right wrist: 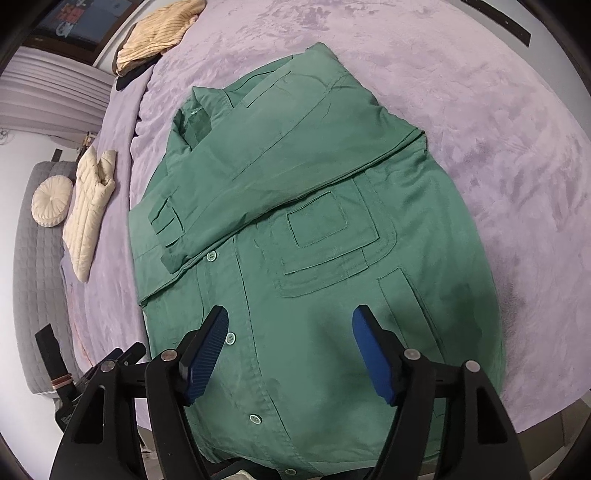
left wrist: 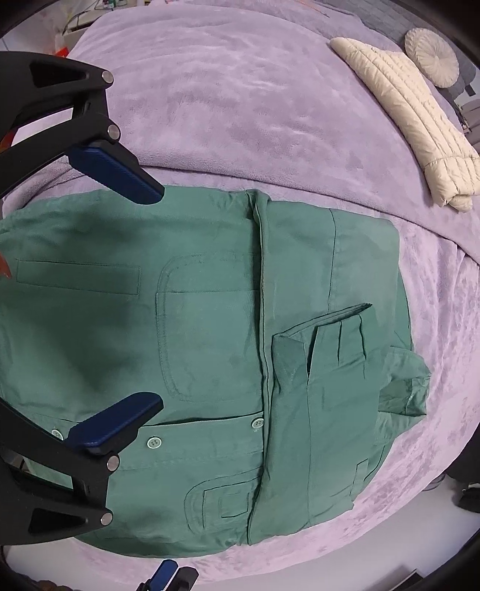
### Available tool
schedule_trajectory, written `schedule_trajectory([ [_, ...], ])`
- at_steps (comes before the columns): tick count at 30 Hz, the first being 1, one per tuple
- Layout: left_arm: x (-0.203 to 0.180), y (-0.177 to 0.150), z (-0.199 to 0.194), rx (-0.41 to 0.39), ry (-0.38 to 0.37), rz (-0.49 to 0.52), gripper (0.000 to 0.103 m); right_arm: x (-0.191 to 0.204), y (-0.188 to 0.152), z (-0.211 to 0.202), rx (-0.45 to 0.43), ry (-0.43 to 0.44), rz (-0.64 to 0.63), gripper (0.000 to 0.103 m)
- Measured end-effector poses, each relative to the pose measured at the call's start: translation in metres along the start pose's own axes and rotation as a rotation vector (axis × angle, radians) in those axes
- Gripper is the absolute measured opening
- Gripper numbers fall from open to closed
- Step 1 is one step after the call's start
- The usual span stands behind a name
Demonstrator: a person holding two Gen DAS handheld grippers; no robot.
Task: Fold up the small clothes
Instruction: 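Open both grippers and withdraw from the folded jacket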
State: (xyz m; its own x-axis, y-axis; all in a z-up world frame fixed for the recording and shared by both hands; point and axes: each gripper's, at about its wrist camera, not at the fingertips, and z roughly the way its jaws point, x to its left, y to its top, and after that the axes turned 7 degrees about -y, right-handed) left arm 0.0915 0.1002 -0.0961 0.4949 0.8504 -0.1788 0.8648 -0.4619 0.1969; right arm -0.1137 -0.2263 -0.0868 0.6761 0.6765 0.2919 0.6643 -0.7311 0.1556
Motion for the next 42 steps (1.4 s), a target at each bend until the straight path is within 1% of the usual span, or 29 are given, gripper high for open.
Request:
schedule_trajectory([
  [3,0.002,-0.001,-0.004,-0.01,0.03,0.005,0.102,0.009,-0.002,-0.005,-0.021,-0.012,-0.028,0.085],
  [6,0.006,-0.004,-0.01,-0.017,0.024,0.006,0.102,0.017,-0.006,-0.009,-0.032,-0.013,-0.047,0.086],
  [8,0.012,-0.004,-0.011,-0.018,0.012,0.003,0.102,0.023,-0.01,-0.01,-0.028,-0.001,-0.051,0.1],
  [9,0.013,-0.004,-0.012,-0.018,0.008,0.0,0.102,0.026,-0.013,-0.01,-0.028,0.011,-0.051,0.103],
  [12,0.022,-0.005,-0.014,-0.018,-0.002,-0.016,0.102,0.037,-0.022,-0.007,-0.005,0.037,-0.059,0.103],
  [16,0.033,-0.009,-0.012,-0.015,-0.007,-0.007,0.102,0.051,-0.04,-0.002,0.014,0.051,-0.047,0.103],
  [18,0.038,-0.012,-0.009,0.0,-0.033,0.004,0.102,0.052,-0.049,0.0,0.017,0.054,-0.025,0.103],
  [23,0.047,-0.025,-0.005,0.027,-0.066,0.021,0.102,0.048,-0.07,0.002,0.012,0.084,0.029,0.103],
  [26,0.048,-0.031,-0.005,0.033,-0.076,0.021,0.102,0.048,-0.074,0.002,0.018,0.101,0.029,0.103],
  [31,0.049,-0.04,-0.009,0.022,-0.075,-0.005,0.102,0.054,-0.072,0.008,0.076,0.123,-0.005,0.103],
  [36,0.048,-0.055,-0.013,0.002,-0.056,-0.033,0.102,0.041,-0.07,0.01,0.106,0.128,-0.04,0.103],
  [39,0.053,-0.071,-0.01,0.016,-0.047,-0.079,0.102,0.017,-0.074,0.003,0.111,0.12,-0.045,0.103],
  [42,0.062,-0.094,-0.002,0.053,-0.076,-0.14,0.102,-0.017,-0.079,0.0,0.113,0.101,-0.013,0.103],
])
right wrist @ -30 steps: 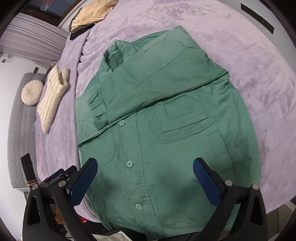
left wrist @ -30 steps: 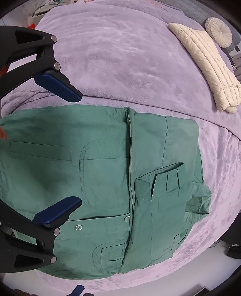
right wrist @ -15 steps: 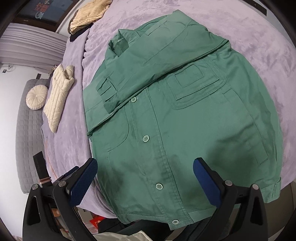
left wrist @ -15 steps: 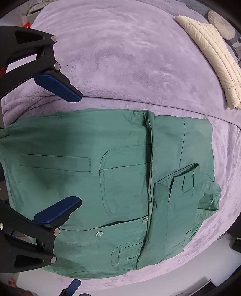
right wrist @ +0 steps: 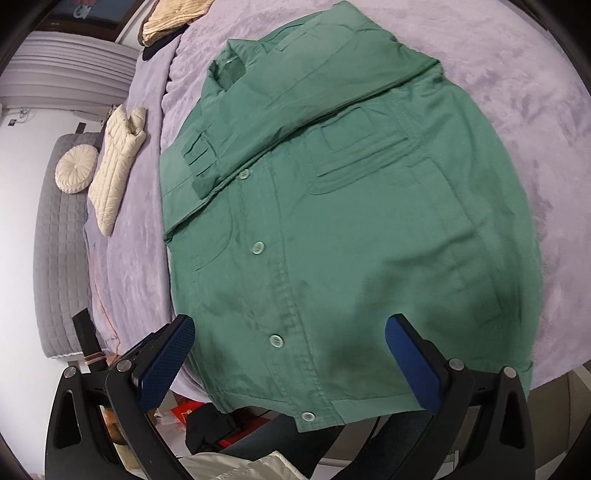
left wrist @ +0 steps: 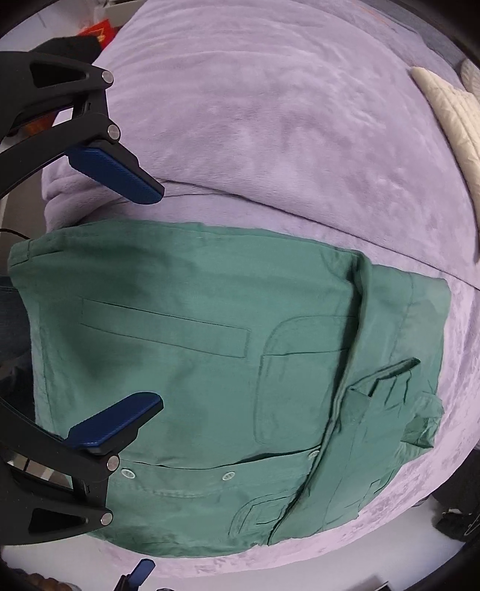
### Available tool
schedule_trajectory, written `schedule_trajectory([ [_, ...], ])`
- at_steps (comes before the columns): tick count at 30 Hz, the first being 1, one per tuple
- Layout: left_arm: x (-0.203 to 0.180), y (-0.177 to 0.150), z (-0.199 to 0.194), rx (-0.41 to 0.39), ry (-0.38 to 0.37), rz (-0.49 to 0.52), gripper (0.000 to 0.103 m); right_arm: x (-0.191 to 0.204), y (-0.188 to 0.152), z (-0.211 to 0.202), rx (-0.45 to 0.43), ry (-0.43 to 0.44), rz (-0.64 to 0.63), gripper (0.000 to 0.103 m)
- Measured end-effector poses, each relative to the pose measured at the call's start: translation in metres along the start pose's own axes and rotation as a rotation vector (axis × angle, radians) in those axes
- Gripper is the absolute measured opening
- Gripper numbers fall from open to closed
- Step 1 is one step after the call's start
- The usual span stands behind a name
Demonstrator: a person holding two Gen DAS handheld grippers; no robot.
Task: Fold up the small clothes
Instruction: 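Open both grippers and withdraw from the folded jacket, then grasp the green jacket's hem with both grippers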
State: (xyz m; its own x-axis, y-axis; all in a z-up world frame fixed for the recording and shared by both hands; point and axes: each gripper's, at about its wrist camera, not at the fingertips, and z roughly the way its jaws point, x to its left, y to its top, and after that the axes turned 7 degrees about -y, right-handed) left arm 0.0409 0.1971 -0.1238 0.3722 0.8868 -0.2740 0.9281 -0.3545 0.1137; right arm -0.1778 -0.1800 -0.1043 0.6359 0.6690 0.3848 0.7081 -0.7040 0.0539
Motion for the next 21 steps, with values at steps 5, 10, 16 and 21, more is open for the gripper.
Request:
schedule_trajectory([
  [5,0.021,-0.038,0.015,0.046,0.019,-0.066,0.102,-0.069,-0.011,-0.005,0.005,-0.057,0.093,0.103],
  [10,0.04,-0.065,0.03,0.077,0.014,-0.135,0.102,-0.121,-0.011,-0.013,-0.053,-0.135,0.171,0.103],
  [16,0.055,-0.084,0.049,0.124,-0.04,-0.184,0.102,-0.155,-0.017,0.006,-0.007,-0.111,0.209,0.103],
  [21,0.055,-0.096,0.051,0.134,-0.076,-0.175,0.102,-0.147,-0.04,0.026,0.051,0.037,0.196,0.103],
])
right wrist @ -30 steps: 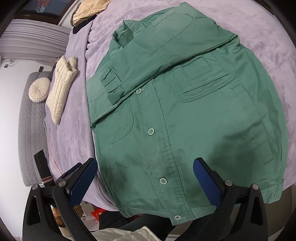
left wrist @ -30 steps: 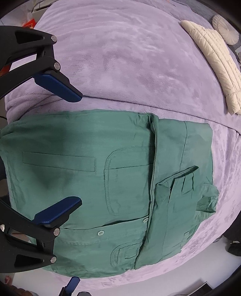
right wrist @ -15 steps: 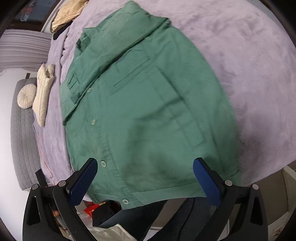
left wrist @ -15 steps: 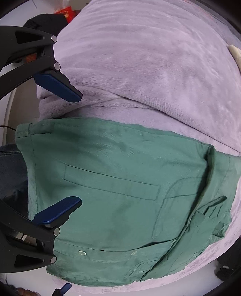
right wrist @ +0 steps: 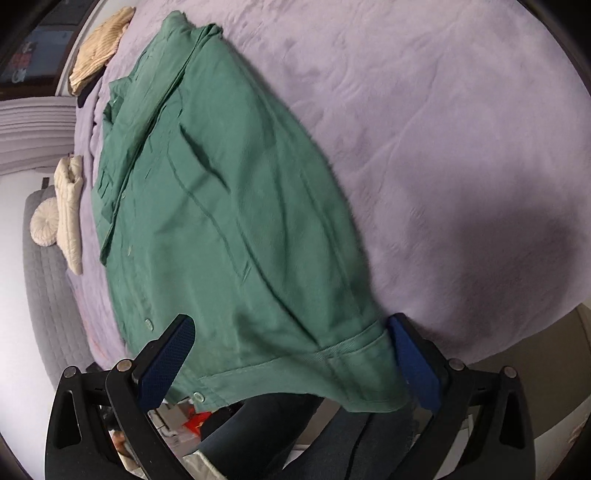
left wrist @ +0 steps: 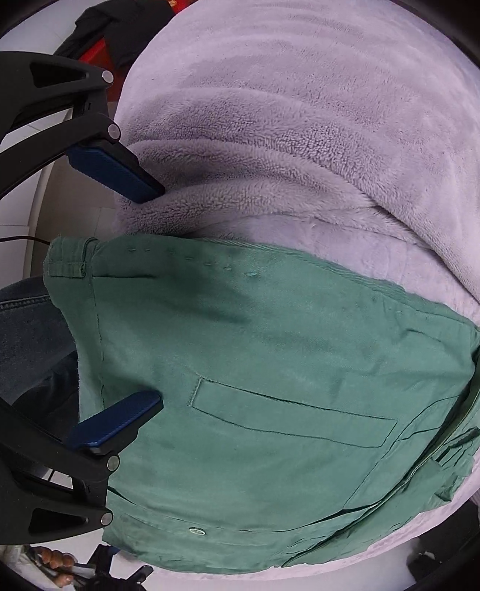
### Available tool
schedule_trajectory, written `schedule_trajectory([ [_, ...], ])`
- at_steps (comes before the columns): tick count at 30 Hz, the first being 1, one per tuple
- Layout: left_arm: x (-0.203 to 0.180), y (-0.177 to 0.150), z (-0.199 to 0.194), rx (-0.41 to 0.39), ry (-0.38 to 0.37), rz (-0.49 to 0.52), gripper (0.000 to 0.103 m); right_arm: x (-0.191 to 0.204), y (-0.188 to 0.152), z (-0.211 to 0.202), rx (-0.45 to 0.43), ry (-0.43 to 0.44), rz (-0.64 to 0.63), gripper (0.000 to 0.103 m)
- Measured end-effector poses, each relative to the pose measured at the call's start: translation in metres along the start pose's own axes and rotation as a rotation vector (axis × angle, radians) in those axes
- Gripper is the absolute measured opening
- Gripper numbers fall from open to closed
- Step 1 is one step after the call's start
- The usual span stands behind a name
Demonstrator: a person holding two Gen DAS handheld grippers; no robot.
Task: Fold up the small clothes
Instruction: 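Grasp the green jacket's hem with both grippers, then lift the hem with both grippers, fold it over toward the collar, release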
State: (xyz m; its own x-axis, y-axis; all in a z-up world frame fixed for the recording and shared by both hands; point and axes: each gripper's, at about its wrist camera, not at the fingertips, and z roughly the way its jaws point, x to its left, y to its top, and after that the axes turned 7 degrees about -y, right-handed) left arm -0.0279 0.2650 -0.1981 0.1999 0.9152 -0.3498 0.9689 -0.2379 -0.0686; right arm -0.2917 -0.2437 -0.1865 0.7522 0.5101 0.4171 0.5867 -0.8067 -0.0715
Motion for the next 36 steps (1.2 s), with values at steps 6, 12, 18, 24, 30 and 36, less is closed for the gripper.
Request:
schedule_trajectory([
  [6,-0.001,-0.023,0.013,0.064,-0.037,0.026,0.102,0.008,-0.019,0.012,0.045,0.194,0.027,0.103],
  [12,-0.002,-0.044,0.016,0.076,-0.086,0.006,0.068,-0.003,-0.023,0.011,0.021,0.266,0.141,0.101],
  [18,-0.006,-0.049,-0.01,0.082,-0.208,0.029,0.014,-0.009,-0.029,0.009,0.021,0.272,0.201,0.008],
  [24,-0.004,-0.016,-0.072,0.012,-0.418,-0.003,0.014,0.02,-0.023,-0.016,-0.034,0.466,0.172,0.008],
  [30,-0.031,0.052,-0.125,-0.081,-0.549,0.058,0.014,0.069,0.008,-0.045,-0.147,0.635,0.179,0.008],
  [36,-0.057,0.137,-0.164,-0.157,-0.62,0.14,0.014,0.118,0.052,-0.068,-0.273,0.745,0.176,0.008],
])
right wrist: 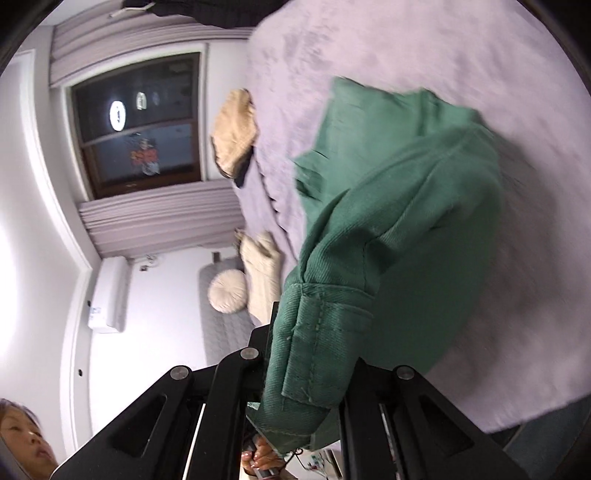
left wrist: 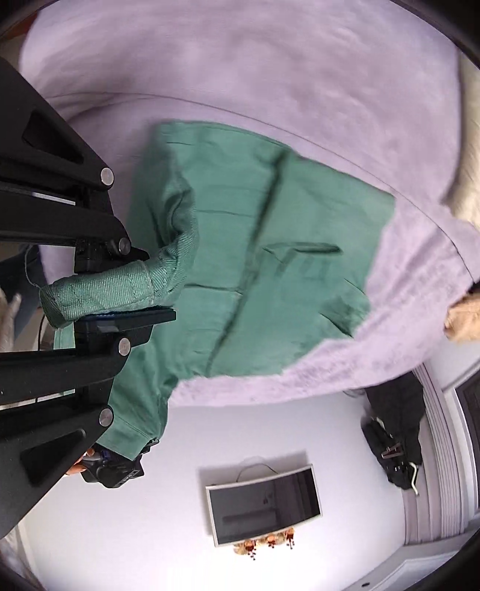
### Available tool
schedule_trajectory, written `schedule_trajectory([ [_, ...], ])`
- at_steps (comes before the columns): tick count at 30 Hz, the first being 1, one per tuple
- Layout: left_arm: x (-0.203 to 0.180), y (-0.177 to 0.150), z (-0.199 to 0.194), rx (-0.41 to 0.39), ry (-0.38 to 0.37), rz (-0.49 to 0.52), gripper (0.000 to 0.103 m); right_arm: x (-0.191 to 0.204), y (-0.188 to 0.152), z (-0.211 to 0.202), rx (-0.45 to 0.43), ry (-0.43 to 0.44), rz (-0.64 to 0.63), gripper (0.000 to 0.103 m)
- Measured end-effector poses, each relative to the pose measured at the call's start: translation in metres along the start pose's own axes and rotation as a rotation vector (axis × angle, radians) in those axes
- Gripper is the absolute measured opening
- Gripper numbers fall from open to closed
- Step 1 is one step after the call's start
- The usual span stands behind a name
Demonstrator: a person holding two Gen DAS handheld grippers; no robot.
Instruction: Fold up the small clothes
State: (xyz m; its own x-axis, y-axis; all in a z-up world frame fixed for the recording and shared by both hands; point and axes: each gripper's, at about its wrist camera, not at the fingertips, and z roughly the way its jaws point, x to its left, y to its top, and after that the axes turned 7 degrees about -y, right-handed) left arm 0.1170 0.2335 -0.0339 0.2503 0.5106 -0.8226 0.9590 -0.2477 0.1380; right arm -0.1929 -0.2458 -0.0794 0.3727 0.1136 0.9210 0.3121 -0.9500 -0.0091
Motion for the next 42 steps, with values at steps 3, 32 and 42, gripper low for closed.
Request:
schedule_trajectory([
  [3,-0.013,0.046,0.007,-0.029,0.013,0.04,0.014,0.023,0.026,0.019,-0.017,0.029,-0.016,0.008],
  [32,0.047,0.229,0.155,-0.093,0.486,-0.029,0.049,-0.036,0.253,0.238,0.185,-0.265,0.121,0.014],
  [42,0.018,0.234,0.12,-0.209,0.651,0.113,0.091,0.039,0.269,0.211,0.094,-0.42,-0.203,0.075],
])
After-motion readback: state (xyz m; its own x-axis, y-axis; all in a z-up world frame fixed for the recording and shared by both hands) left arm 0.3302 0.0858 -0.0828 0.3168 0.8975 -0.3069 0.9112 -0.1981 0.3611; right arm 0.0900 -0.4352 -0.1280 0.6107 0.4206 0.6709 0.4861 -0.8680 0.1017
